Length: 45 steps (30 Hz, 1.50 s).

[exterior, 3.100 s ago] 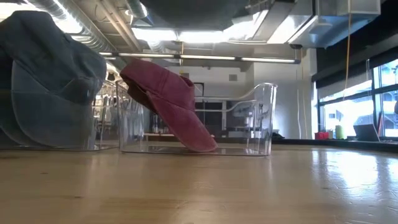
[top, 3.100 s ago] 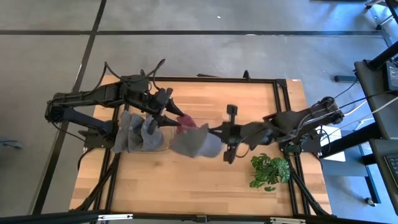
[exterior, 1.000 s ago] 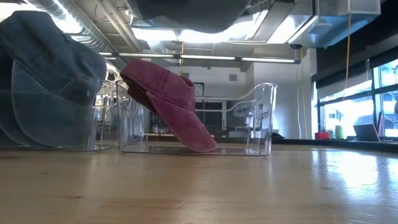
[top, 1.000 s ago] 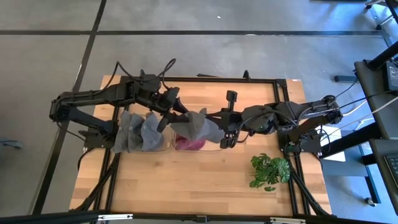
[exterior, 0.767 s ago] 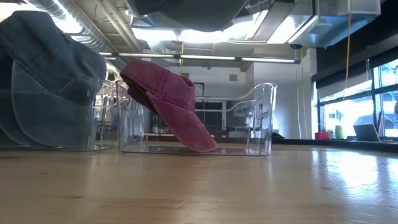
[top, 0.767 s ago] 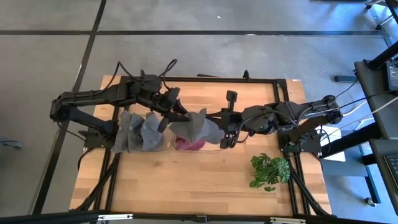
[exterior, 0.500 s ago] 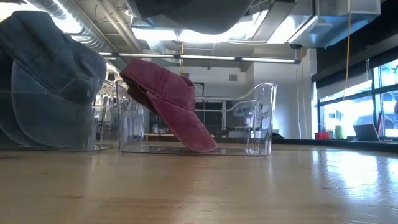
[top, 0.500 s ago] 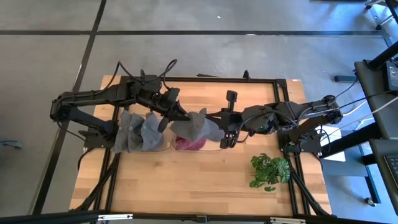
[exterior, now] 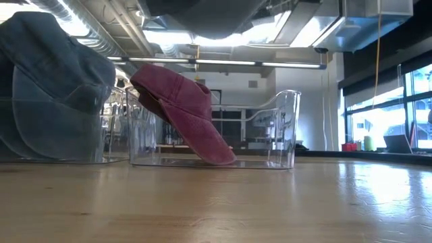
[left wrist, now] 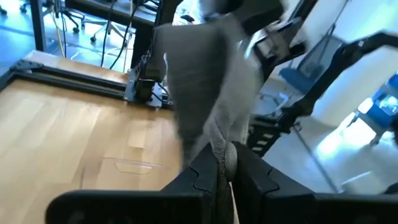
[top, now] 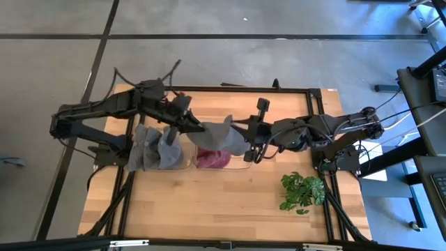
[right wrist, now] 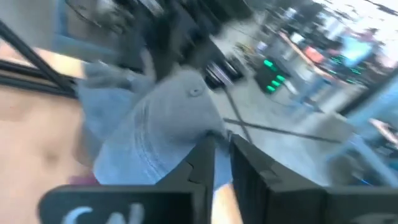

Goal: Pick & Place hat
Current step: Put the dark blue cap into the left transparent bin

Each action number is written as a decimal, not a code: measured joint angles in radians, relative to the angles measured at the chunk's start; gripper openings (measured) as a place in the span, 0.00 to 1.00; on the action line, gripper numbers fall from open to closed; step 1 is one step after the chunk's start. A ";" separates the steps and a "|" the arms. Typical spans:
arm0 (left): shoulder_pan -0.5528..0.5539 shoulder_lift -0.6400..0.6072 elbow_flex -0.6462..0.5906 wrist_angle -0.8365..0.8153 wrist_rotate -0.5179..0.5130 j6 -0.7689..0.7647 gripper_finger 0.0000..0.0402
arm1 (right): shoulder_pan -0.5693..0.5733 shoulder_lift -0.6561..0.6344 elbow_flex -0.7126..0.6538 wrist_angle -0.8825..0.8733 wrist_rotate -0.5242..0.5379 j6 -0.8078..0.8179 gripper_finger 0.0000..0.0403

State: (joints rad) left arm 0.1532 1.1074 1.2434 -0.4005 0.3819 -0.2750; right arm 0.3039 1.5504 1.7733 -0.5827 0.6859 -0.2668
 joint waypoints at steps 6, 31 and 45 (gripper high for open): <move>-0.005 -0.072 0.032 -0.062 -0.065 -0.138 0.06 | -0.018 -0.003 0.000 -0.060 0.109 0.013 0.31; -0.237 0.038 0.315 -0.680 -0.470 -0.600 0.06 | -0.221 -0.135 0.000 -0.441 -0.203 0.052 0.46; -0.344 0.037 0.315 -0.879 -0.620 -0.891 0.06 | -0.303 -0.135 0.000 -0.440 -0.286 0.040 0.46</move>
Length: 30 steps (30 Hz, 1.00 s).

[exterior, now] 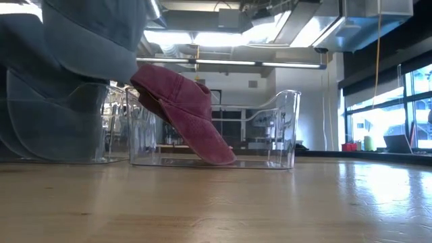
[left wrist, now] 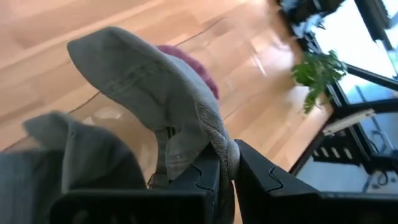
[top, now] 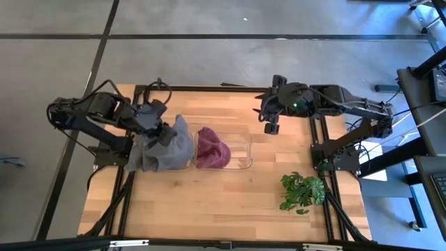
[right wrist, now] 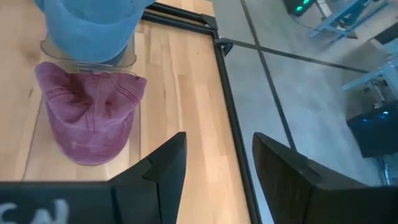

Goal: Pick & Place hat
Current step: Put the dark blue cap into the left transparent bin

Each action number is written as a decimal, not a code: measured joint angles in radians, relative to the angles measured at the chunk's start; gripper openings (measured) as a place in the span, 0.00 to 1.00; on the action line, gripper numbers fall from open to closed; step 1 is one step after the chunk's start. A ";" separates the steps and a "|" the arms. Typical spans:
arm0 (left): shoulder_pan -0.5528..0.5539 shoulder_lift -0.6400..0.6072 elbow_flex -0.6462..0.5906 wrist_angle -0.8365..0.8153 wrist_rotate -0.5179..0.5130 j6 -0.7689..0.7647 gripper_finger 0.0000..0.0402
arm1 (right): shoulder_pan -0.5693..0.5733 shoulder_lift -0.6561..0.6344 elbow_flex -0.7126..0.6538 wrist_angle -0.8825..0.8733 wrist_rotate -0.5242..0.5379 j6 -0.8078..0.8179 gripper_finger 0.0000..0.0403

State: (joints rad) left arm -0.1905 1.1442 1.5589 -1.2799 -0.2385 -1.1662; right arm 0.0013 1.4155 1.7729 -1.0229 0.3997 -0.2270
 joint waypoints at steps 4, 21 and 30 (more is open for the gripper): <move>-0.012 0.021 0.000 -0.064 -0.002 -0.091 0.06 | -0.020 0.000 0.000 0.001 -0.062 -0.029 0.46; -0.040 0.149 0.000 -0.112 -0.169 -0.180 0.06 | -0.083 0.002 -0.104 0.051 -0.133 -0.073 0.46; -0.040 0.219 0.000 -0.016 -0.102 -0.121 0.07 | -0.090 0.001 -0.140 0.062 -0.134 -0.065 0.46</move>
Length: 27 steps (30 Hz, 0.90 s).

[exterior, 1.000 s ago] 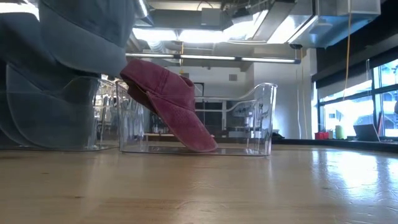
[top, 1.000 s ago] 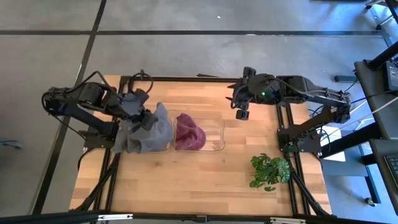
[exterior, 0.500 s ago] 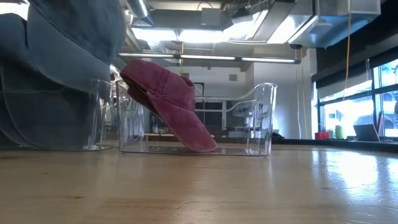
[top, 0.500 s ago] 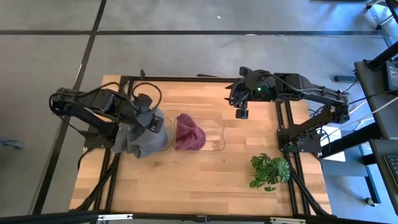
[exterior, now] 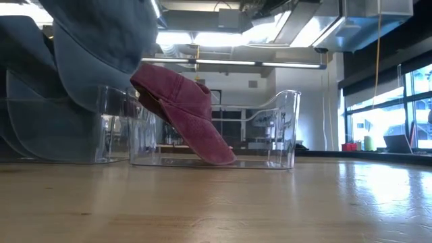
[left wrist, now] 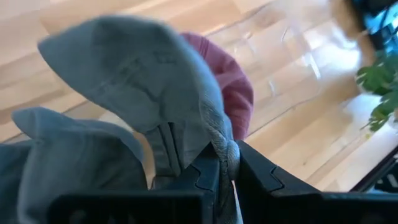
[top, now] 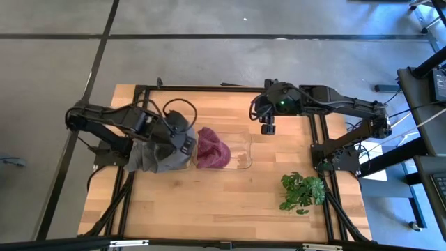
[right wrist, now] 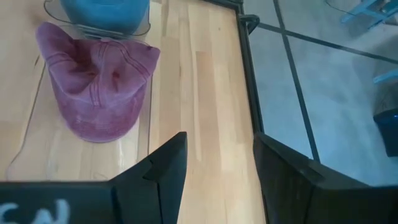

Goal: Pick & Place hat
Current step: Put the dark blue cap into the left transparent bin

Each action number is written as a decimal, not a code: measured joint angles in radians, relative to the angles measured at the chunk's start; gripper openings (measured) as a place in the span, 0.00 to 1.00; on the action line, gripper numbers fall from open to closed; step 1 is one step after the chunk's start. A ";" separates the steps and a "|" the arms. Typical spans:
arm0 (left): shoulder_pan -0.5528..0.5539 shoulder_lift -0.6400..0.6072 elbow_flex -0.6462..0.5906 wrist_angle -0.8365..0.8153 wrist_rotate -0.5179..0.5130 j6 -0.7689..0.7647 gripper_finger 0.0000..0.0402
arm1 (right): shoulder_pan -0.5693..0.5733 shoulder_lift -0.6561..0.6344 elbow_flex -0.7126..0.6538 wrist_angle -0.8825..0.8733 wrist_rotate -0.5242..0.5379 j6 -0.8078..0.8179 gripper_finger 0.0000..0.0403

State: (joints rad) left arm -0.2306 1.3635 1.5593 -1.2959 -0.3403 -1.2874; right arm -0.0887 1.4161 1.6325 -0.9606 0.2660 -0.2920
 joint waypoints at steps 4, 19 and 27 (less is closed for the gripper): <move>-0.011 0.046 0.000 0.006 0.045 -0.027 0.07 | 0.000 0.000 0.000 0.001 -0.008 -0.002 0.46; -0.041 0.066 0.000 -0.029 0.045 -0.229 0.07 | 0.000 0.000 0.000 0.018 -0.009 -0.031 0.46; -0.075 0.088 0.000 -0.057 0.038 -0.329 0.07 | 0.000 0.000 0.000 0.017 -0.043 -0.035 0.46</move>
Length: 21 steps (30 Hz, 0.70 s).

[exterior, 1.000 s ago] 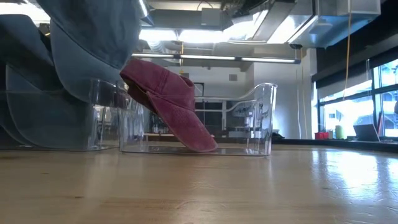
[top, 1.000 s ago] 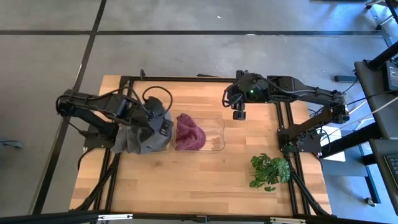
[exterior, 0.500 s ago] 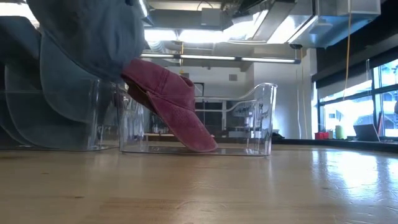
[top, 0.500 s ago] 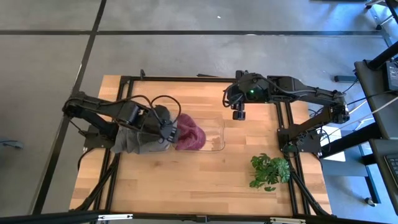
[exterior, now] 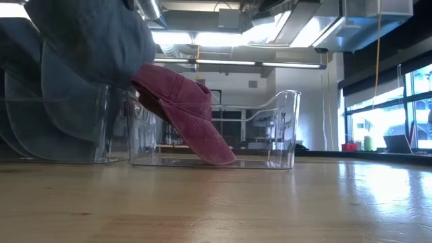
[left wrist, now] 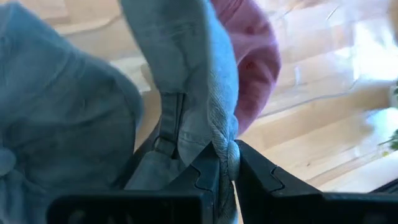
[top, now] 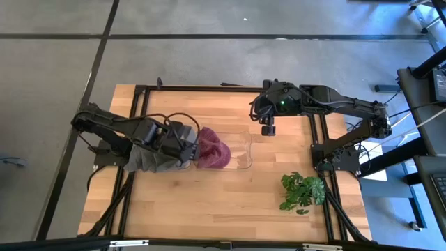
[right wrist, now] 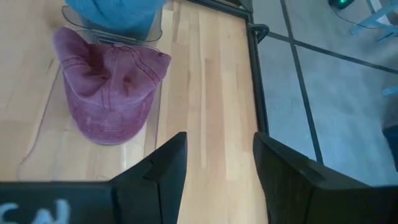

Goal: Pick & Place hat
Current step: Put the dark blue cap into the left transparent bin

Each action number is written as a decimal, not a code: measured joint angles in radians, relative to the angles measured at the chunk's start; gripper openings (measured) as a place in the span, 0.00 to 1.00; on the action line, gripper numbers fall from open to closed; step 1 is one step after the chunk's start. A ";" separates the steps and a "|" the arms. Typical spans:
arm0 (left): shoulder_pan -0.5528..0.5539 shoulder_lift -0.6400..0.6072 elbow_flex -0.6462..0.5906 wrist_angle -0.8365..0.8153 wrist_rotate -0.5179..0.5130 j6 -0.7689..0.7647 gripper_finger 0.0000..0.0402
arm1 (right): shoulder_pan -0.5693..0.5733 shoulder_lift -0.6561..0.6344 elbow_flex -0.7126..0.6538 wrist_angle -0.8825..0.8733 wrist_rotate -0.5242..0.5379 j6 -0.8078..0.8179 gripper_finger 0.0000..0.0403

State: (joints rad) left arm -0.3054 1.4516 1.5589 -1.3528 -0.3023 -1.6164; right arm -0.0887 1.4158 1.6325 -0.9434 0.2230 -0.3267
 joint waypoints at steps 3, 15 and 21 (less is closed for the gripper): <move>-0.012 0.030 0.000 0.003 0.021 -0.035 0.07 | 0.000 0.000 0.000 0.000 -0.011 -0.001 0.46; -0.062 0.088 0.000 0.040 -0.042 -0.220 0.08 | 0.000 0.000 0.000 -0.002 -0.036 -0.064 0.46; -0.147 0.086 0.000 -0.069 -0.172 -0.436 0.08 | 0.000 0.000 0.000 -0.010 -0.042 -0.077 0.46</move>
State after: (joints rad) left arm -0.4528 1.5371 1.5589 -1.4219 -0.4740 -2.0521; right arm -0.0888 1.4158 1.6325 -0.9531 0.1806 -0.4037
